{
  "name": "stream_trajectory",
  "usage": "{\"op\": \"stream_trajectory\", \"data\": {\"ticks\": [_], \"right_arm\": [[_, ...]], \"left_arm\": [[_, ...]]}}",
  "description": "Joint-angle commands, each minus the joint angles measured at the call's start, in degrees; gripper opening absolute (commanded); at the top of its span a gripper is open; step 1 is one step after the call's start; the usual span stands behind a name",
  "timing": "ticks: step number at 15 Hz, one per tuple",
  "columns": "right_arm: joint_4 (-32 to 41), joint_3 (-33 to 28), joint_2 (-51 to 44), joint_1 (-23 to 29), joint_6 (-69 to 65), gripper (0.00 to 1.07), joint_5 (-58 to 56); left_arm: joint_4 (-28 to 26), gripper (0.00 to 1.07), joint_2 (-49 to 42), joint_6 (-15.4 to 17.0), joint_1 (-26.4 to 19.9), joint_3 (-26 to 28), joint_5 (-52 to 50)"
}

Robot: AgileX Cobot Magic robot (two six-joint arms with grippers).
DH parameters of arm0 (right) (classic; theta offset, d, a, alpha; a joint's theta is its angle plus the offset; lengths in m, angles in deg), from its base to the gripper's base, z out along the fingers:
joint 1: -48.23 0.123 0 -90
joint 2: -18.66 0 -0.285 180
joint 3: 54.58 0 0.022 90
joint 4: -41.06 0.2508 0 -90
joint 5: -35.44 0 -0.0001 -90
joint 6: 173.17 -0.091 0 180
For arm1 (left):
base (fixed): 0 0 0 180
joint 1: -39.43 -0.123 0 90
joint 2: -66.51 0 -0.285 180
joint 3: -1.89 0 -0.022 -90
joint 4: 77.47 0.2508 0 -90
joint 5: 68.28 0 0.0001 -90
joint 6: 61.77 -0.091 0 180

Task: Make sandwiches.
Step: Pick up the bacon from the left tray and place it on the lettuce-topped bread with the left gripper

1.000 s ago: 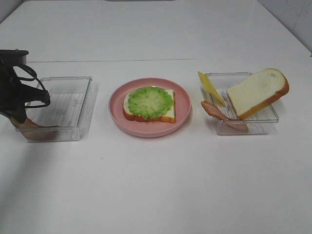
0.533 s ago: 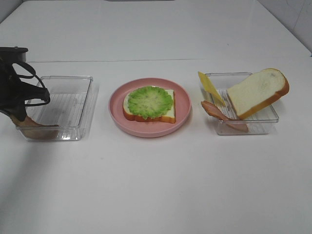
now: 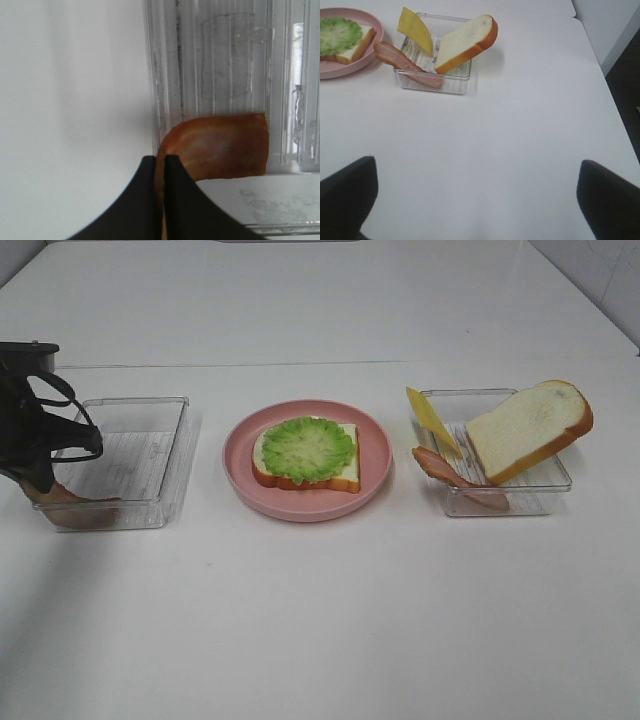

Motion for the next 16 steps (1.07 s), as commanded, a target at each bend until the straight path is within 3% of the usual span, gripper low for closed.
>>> {"op": "stream_trajectory", "data": {"ticks": [1, 3, 7, 16], "right_arm": [[-0.2, -0.1, -1.2, -0.1, 0.2, 0.99, 0.1], [-0.2, -0.1, -1.2, -0.1, 0.2, 0.99, 0.1], [-0.2, -0.1, -1.2, -0.1, 0.2, 0.99, 0.1], [-0.2, -0.1, -1.2, -0.1, 0.2, 0.99, 0.1]], "left_arm": [[-1.0, 0.00, 0.3, -0.1, 0.2, 0.5, 1.9], [-1.0, 0.04, 0.3, 0.1, 0.2, 0.8, 1.9], [-1.0, 0.29, 0.3, 0.1, 0.2, 0.8, 2.2], [-1.0, 0.29, -0.5, 0.1, 0.3, 0.8, 3.1]]}}
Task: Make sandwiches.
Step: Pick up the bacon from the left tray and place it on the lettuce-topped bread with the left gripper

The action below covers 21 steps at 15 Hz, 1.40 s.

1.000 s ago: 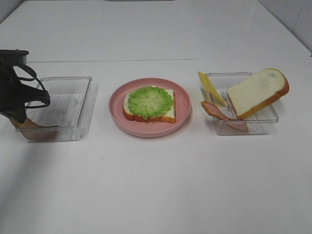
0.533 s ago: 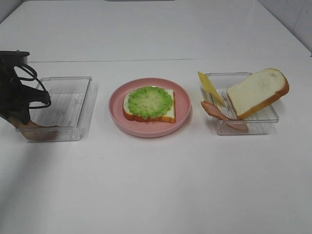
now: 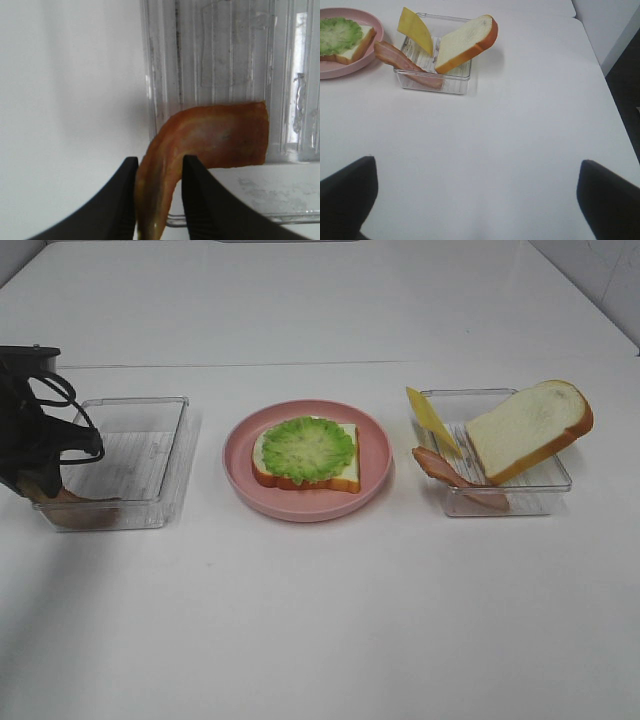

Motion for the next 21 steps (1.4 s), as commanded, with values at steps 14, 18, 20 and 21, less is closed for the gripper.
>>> {"op": "stream_trajectory", "data": {"ticks": [14, 18, 20, 21], "right_arm": [[-0.2, -0.1, -1.2, -0.1, 0.2, 0.99, 0.1], [-0.2, -0.1, -1.2, -0.1, 0.2, 0.99, 0.1], [-0.2, -0.1, -1.2, -0.1, 0.2, 0.99, 0.1], [-0.2, -0.1, -1.2, -0.1, 0.2, 0.99, 0.1]], "left_arm": [[-3.2, 0.00, -4.2, -2.1, 0.3, 0.5, -3.2], [-12.1, 0.00, -5.6, -9.2, 0.3, 1.1, -5.9], [-22.8, 0.00, -6.0, -17.4, 0.3, 2.4, -6.2], [-27.7, 0.00, -6.5, -20.5, 0.3, 3.8, -5.6]]}}
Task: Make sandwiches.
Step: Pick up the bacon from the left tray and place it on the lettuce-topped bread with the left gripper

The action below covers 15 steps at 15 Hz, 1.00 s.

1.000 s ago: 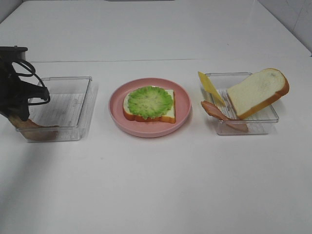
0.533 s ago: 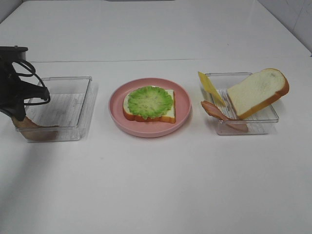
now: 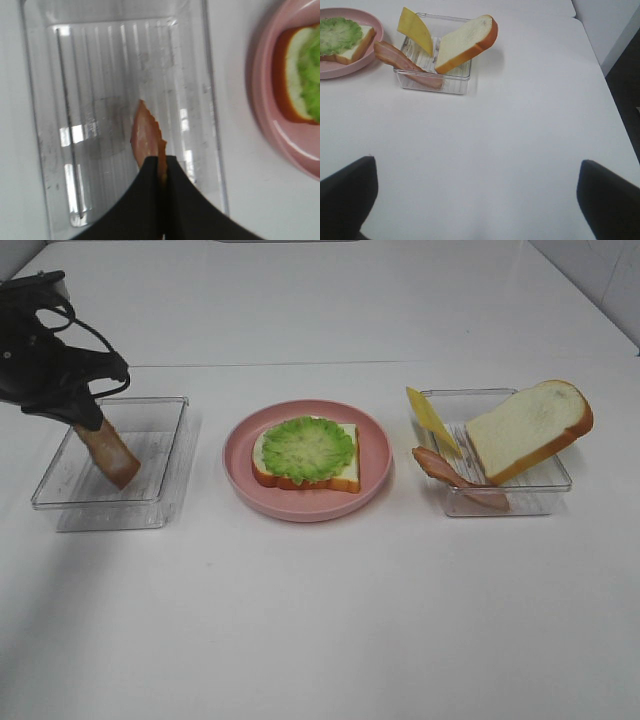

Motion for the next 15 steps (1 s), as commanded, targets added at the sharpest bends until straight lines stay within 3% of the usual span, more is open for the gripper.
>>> {"op": "stream_trajectory", "data": {"ticks": [1, 3, 7, 10, 12, 15], "right_arm": [[-0.2, -0.1, -1.2, -0.1, 0.2, 0.99, 0.1], [-0.2, -0.1, -1.2, -0.1, 0.2, 0.99, 0.1], [-0.2, -0.1, -1.2, -0.1, 0.2, 0.99, 0.1], [-0.1, -0.1, -1.2, -0.1, 0.2, 0.99, 0.1], [-0.2, -0.1, -1.2, -0.1, 0.2, 0.99, 0.1], [-0.2, -0.1, -1.2, -0.1, 0.2, 0.99, 0.1]], "left_arm": [[-8.7, 0.00, -1.1, -5.1, 0.3, 2.9, 0.9], [-16.5, 0.00, -1.0, -9.0, 0.3, 5.3, 1.7], [-40.7, 0.00, -0.7, -22.3, 1.0, 7.8, 2.1], [-53.8, 0.00, 1.8, -28.8, 2.5, 8.3, 3.2], [-58.3, 0.00, 4.5, -31.3, 4.6, 9.9, 5.4], [-60.8, 0.00, 9.7, -31.3, 8.9, 14.3, 6.6]]}}
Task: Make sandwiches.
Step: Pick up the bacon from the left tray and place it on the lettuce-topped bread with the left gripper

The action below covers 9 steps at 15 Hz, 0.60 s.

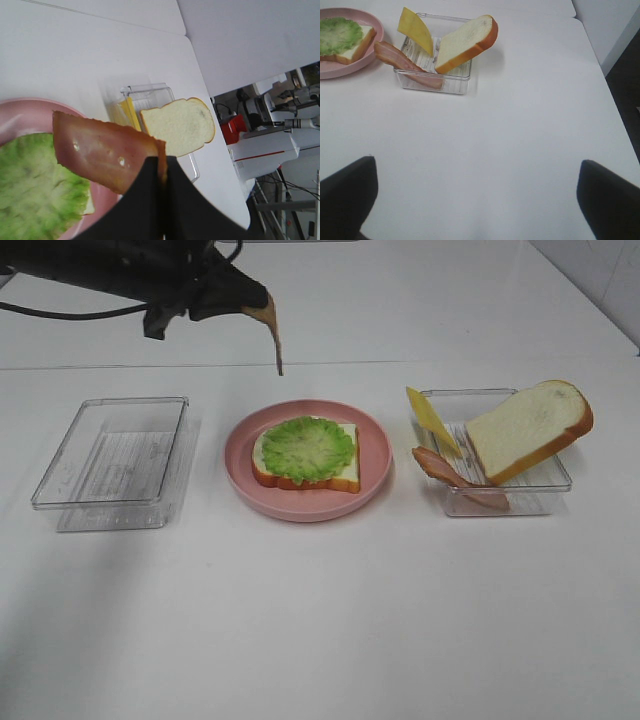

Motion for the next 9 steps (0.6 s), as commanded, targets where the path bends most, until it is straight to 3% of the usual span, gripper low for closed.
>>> {"op": "stream_trajectory", "data": {"ticks": [1, 4, 7, 9], "right_arm": [[-0.2, -0.1, -1.2, -0.1, 0.2, 0.99, 0.1], [-0.2, -0.1, -1.2, -0.1, 0.2, 0.99, 0.1], [-0.2, -0.1, -1.2, -0.1, 0.2, 0.99, 0.1], [-0.2, -0.1, -1.2, -0.1, 0.2, 0.99, 0.1]], "left_arm": [[-2.9, 0.00, 3.9, -0.4, 3.6, 3.7, 1.0], [-4.3, 0.00, 9.6, 0.1, 7.8, 7.8, 1.1], [-4.1, 0.00, 13.2, 0.4, 8.9, 7.7, 1.1], [-0.3, 0.00, 14.6, 3.9, 8.7, 7.6, 0.9]]}}
